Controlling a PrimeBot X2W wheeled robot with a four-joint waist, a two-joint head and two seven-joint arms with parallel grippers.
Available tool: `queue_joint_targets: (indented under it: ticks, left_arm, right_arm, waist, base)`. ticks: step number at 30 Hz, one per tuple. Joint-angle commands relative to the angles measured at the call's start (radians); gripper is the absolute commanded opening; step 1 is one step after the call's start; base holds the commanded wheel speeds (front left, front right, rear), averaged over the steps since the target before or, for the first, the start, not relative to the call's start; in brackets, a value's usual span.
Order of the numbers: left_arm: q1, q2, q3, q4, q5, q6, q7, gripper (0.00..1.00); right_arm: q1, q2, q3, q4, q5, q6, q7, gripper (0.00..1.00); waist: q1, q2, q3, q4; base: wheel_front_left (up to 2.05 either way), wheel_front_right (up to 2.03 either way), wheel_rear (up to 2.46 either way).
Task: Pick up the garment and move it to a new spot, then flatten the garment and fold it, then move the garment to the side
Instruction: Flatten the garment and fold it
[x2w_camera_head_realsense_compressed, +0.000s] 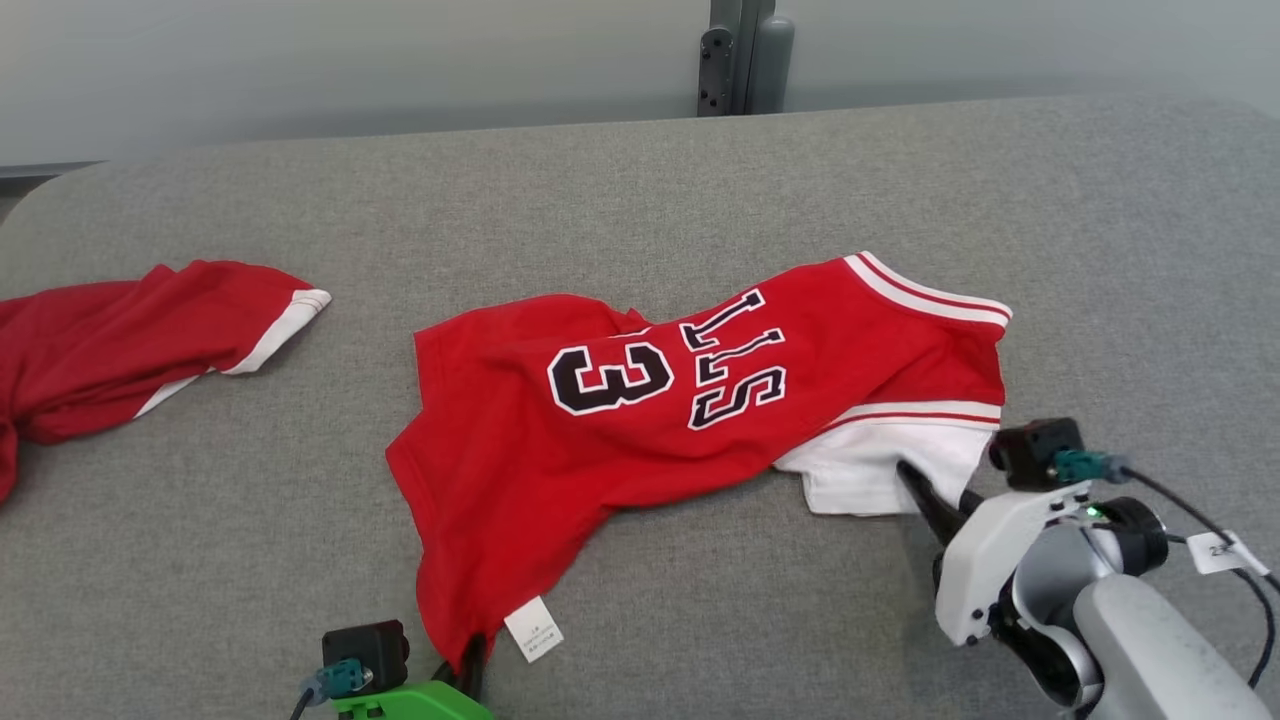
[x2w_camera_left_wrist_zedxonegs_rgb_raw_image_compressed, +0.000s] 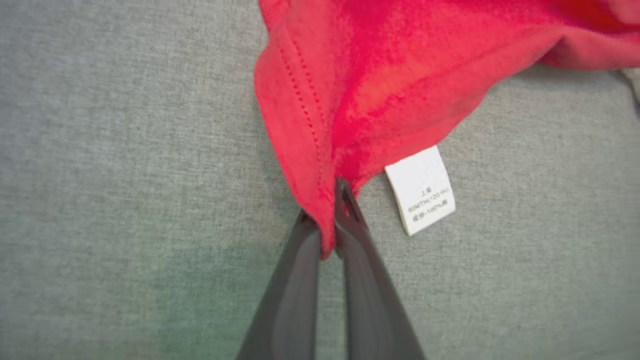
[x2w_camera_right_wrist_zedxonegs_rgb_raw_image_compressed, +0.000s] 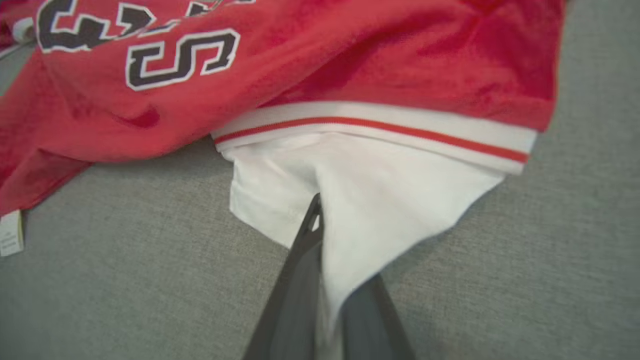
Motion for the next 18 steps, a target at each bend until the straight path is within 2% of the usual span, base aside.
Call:
queue_joint_targets:
  ticks: [1, 6, 8, 11, 14, 18]
  left_arm:
    - [0.019, 0.005, -0.002, -0.023, -0.013, -0.008, 0.008, 0.0]
    - [0.077, 0.052, 0.033, -0.271, -0.058, -0.021, 0.051, 0.0]
    - [0.099, 0.088, 0.055, -0.417, -0.078, -0.021, 0.089, 0.0]
    - [0.081, 0.141, 0.097, -0.623, -0.095, -0.013, 0.155, 0.0]
    - [-0.005, 0.185, 0.143, -0.772, -0.127, -0.011, 0.228, 0.0]
    - [-0.234, 0.235, 0.181, -0.83, -0.177, -0.024, 0.339, 0.0]
  right_arm:
    - [0.017, -0.015, -0.015, -0.038, 0.039, -0.001, -0.003, 0.0]
    - [0.076, -0.093, -0.101, -0.317, 0.232, -0.001, 0.046, 0.0]
    - [0.108, -0.136, -0.169, -0.452, 0.288, -0.001, 0.081, 0.0]
    - [0.12, -0.168, -0.275, -0.623, 0.357, 0.0, 0.134, 0.0]
    - [0.061, -0.191, -0.377, -0.716, 0.405, 0.0, 0.195, 0.0]
    - [-0.111, -0.209, -0.476, -0.72, 0.434, 0.0, 0.279, 0.0]
  waist:
    - [0.0, 0.0, -0.015, -0.006]
    - [0.0, 0.0, -0.041, -0.018]
    - [0.0, 0.0, -0.043, -0.024]
    - [0.0, 0.0, -0.033, -0.034]
    - [0.0, 0.0, -0.002, -0.041]
    - [0.0, 0.0, 0.072, -0.042]
  base:
    - [0.0, 0.0, 0.0]
    - [0.0, 0.0, 0.0]
    - [0.0, 0.0, 0.0]
    - [0.0, 0.0, 0.0]
    - [0.0, 0.0, 0.0]
    - [0.0, 0.0, 0.0]
